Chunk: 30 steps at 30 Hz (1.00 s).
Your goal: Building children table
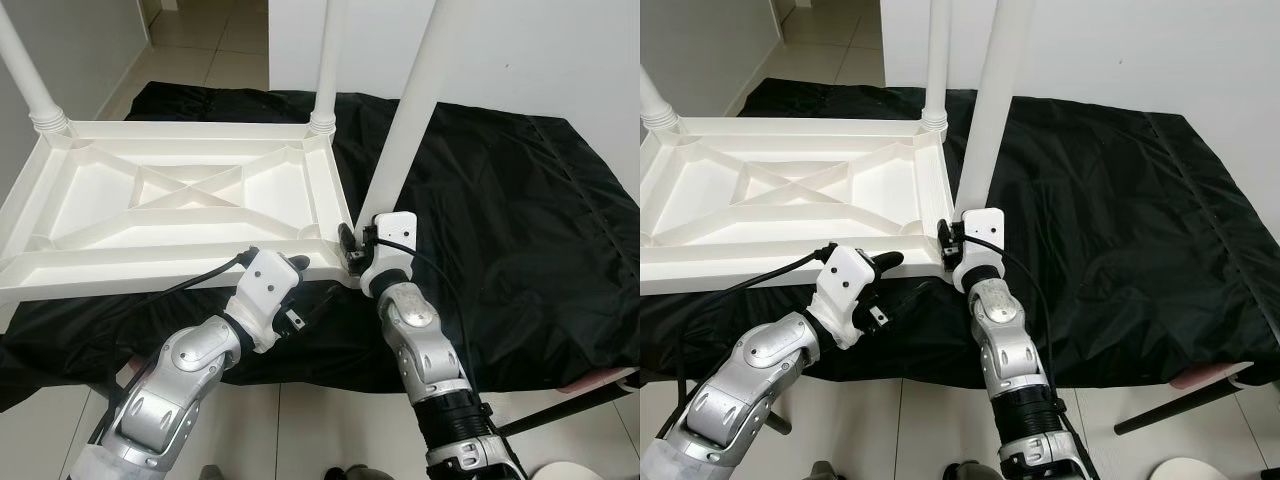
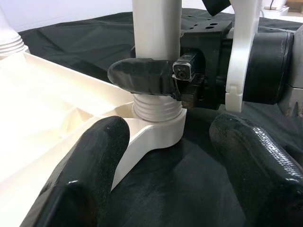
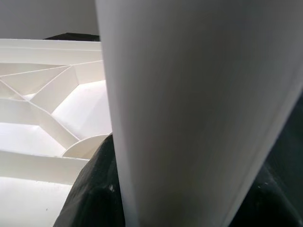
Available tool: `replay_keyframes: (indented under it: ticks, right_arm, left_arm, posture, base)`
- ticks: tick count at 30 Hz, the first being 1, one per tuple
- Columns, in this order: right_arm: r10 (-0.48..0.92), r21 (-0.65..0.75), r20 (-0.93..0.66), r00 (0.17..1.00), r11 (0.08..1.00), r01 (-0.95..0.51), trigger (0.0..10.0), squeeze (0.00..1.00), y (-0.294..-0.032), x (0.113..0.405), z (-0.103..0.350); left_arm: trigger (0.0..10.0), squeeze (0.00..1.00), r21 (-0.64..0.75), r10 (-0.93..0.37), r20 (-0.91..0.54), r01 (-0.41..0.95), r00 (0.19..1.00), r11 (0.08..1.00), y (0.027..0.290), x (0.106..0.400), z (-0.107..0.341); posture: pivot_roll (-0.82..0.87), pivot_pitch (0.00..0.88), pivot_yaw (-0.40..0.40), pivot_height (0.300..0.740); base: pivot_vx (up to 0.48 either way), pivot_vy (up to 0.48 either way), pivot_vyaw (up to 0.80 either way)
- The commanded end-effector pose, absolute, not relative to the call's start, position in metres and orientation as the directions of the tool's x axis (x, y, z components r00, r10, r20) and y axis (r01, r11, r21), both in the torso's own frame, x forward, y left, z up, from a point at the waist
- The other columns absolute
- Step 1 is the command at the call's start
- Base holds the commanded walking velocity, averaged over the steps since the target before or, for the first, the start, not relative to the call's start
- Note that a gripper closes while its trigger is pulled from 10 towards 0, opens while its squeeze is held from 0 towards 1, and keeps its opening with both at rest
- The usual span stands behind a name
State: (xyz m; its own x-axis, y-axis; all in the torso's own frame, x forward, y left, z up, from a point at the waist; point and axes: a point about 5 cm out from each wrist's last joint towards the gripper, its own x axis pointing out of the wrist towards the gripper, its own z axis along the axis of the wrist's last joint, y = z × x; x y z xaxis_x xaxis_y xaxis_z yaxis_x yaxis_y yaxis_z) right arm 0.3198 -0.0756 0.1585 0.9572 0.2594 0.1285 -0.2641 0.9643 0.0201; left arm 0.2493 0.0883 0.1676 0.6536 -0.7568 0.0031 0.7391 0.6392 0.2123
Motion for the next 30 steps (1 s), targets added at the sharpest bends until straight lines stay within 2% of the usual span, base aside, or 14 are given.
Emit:
replay_keyframes:
  ticks: [1,2,3,4,12,13,18,19,23,30]
  right_arm:
    - [0.286,0.007,0.138,0.948,0.957,-0.29,10.0,0.0,-0.072,0.317,0.161]
    - [0.281,0.004,0.138,0.95,0.959,-0.284,10.0,0.08,-0.073,0.316,0.162]
    - [0.281,0.004,0.138,0.95,0.959,-0.284,10.0,0.08,-0.073,0.316,0.162]
    - [0.281,0.01,0.14,0.949,0.959,-0.285,10.0,1.0,-0.074,0.315,0.163]
    - [0.313,-0.005,0.148,0.938,0.949,-0.316,10.0,1.0,-0.087,0.315,0.164]
    - [0.373,-0.029,0.165,0.913,0.927,-0.374,10.0,1.0,-0.097,0.317,0.168]
    - [0.429,-0.042,0.17,0.887,0.902,-0.429,10.0,1.0,-0.103,0.317,0.17]
    - [0.462,-0.042,0.167,0.871,0.886,-0.462,10.0,0.0,-0.107,0.318,0.17]
    - [0.534,-0.052,0.153,0.831,0.844,-0.533,10.0,0.0,-0.119,0.321,0.171]
    - [0.714,-0.138,0.091,0.695,0.7,-0.701,10.0,0.0,-0.127,0.329,0.167]
  left_arm:
    - [10.0,0.0,0.213,-0.781,-0.011,0.765,0.624,0.608,0.086,0.246,0.167]
    - [10.0,0.0,0.213,-0.781,-0.011,0.764,0.625,0.609,0.087,0.247,0.167]
    - [10.0,0.0,0.213,-0.781,-0.011,0.764,0.625,0.609,0.087,0.247,0.167]
    - [10.0,0.0,0.213,-0.781,-0.012,0.764,0.625,0.608,0.087,0.246,0.167]
    - [10.0,0.0,0.218,-0.779,-0.014,0.762,0.627,0.61,0.087,0.246,0.168]
    - [10.0,0.0,0.216,-0.774,-0.012,0.758,0.633,0.616,0.087,0.246,0.167]
    - [10.0,0.0,0.216,-0.773,-0.013,0.757,0.634,0.617,0.087,0.245,0.166]
    - [10.0,0.0,0.217,-0.773,-0.015,0.757,0.634,0.617,0.087,0.245,0.166]
    - [10.0,0.0,0.22,-0.772,-0.017,0.755,0.636,0.617,0.089,0.245,0.166]
    - [10.0,0.0,0.227,-0.78,-0.022,0.763,0.626,0.606,0.089,0.247,0.168]
  posture:
    - [-0.02,0.106,-0.061,0.74]
    - [-0.02,0.106,-0.061,0.74]
    - [-0.02,0.106,-0.061,0.74]
    - [-0.01,0.107,-0.059,0.74]
    - [-0.01,0.107,-0.072,0.74]
    - [-0.01,0.105,-0.076,0.74]
    - [-0.01,0.104,-0.075,0.74]
    - [-0.01,0.102,-0.074,0.74]
    - [-0.01,0.101,-0.067,0.74]
    - [0.0,0.094,-0.049,0.74]
  base:
    - [0.0,0.0,0.0]
    - [0.0,0.0,0.0]
    - [0.0,0.0,0.0]
    - [0.0,0.0,0.0]
    - [0.0,0.0,0.0]
    - [0.0,0.0,0.0]
    - [0.0,0.0,0.0]
    - [0.0,0.0,0.0]
    - [0.0,0.0,0.0]
    - [0.0,0.0,0.0]
